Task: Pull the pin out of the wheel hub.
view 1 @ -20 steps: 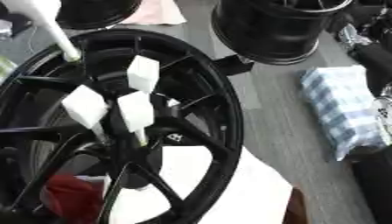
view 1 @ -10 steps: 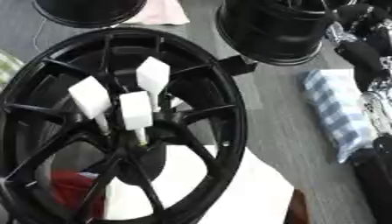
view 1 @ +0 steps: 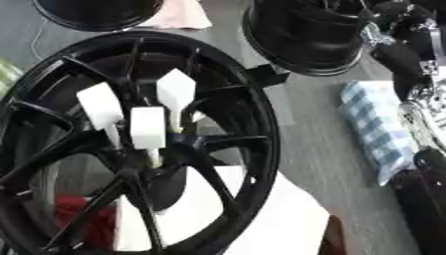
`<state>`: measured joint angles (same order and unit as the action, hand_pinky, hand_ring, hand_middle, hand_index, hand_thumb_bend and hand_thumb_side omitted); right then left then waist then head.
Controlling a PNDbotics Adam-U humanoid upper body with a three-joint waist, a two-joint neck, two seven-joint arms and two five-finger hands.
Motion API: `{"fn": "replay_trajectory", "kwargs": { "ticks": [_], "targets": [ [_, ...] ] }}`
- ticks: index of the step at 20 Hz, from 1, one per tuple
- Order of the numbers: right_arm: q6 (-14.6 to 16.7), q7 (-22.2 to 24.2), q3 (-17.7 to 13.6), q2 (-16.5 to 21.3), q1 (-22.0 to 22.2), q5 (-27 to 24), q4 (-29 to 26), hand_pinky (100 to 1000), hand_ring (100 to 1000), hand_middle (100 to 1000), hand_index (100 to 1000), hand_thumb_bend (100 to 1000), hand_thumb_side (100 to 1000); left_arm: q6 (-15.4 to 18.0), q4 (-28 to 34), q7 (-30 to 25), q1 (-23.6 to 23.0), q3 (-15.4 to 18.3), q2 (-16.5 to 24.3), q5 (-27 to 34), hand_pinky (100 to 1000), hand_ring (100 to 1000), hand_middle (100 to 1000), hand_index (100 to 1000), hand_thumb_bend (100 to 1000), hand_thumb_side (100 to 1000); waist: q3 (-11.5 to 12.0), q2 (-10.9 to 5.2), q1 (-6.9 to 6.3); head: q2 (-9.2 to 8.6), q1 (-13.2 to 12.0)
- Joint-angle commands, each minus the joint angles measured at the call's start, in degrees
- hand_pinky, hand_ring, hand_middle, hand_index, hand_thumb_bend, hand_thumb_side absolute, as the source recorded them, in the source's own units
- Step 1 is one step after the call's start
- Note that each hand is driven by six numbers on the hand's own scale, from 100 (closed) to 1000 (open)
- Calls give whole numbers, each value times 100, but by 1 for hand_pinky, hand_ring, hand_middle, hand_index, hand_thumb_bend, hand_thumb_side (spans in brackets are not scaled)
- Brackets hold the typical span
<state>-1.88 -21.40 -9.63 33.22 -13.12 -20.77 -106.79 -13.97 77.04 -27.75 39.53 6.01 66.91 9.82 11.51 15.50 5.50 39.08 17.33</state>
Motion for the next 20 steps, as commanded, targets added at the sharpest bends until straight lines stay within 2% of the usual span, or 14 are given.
{"fn": "replay_trajectory", "kwargs": {
  "ticks": [1, 4, 5, 6, 7, 8, 9, 10, 11, 13, 19, 20],
  "targets": [
    [-4, -19, -66, 166, -66, 35, -82, 645, 582, 471, 599, 337, 144, -30, 33, 238, -94, 174, 401, 332, 789, 482, 304, 439, 100, 281, -4, -151, -26, -98, 2],
    [-5, -25, -63, 152, -83, 31, -90, 645, 581, 471, 599, 337, 143, -67, 41, 305, -239, 134, 402, 425, 789, 485, 307, 441, 100, 280, 7, -151, -13, -104, -15],
    [-6, -23, -60, 148, -89, 30, -92, 644, 581, 471, 599, 337, 143, -68, 54, 290, -266, 117, 395, 422, 794, 495, 321, 457, 100, 318, 10, -151, -10, -108, -19],
    [-7, -22, -58, 144, -94, 28, -94, 644, 581, 471, 599, 336, 144, -39, 97, 238, -297, 84, 385, 417, 846, 600, 492, 638, 100, 456, 11, -151, -8, -111, -22],
    [-7, -20, -55, 142, -98, 25, -95, 644, 581, 471, 599, 336, 144, 26, 193, 161, -339, 23, 384, 403, 892, 714, 622, 784, 100, 517, 12, -150, -7, -116, -24],
    [-7, -21, -55, 139, -99, 22, -96, 644, 581, 471, 599, 335, 144, 108, 308, 74, -395, -27, 397, 350, 938, 796, 718, 865, 100, 581, 16, -149, -4, -119, -21],
    [-6, -21, -55, 137, -102, 19, -97, 644, 581, 471, 599, 334, 145, 201, 394, -23, -449, -54, 408, 271, 966, 833, 759, 900, 176, 623, 20, -147, -2, -120, -21],
    [-5, -20, -52, 135, -107, 13, -98, 644, 581, 471, 599, 334, 145, 295, 448, -118, -493, -71, 416, 183, 979, 853, 781, 916, 237, 635, 26, -144, 0, -121, -21],
    [-6, -18, -48, 132, -110, 9, -99, 644, 581, 471, 599, 343, 134, 378, 459, -212, -528, -75, 433, 94, 981, 857, 785, 918, 263, 602, 33, -142, 1, -119, -17],
    [-6, -13, -43, 130, -113, 2, -101, 644, 581, 471, 599, 333, 145, 512, 442, -421, -577, -55, 466, -112, 982, 867, 793, 919, 320, 646, 50, -136, 2, -115, -12],
    [-4, -21, -45, 120, -106, -15, -99, 644, 581, 471, 599, 331, 145, 691, 490, -777, -564, 31, 409, -686, 983, 873, 799, 921, 330, 648, 87, -128, 11, -97, 2],
    [-4, -20, -43, 119, -107, -16, -100, 644, 581, 471, 598, 330, 146, 701, 494, -784, -544, 45, 388, -714, 957, 845, 762, 893, 166, 626, 89, -129, 12, -89, -1]
  ]
}}
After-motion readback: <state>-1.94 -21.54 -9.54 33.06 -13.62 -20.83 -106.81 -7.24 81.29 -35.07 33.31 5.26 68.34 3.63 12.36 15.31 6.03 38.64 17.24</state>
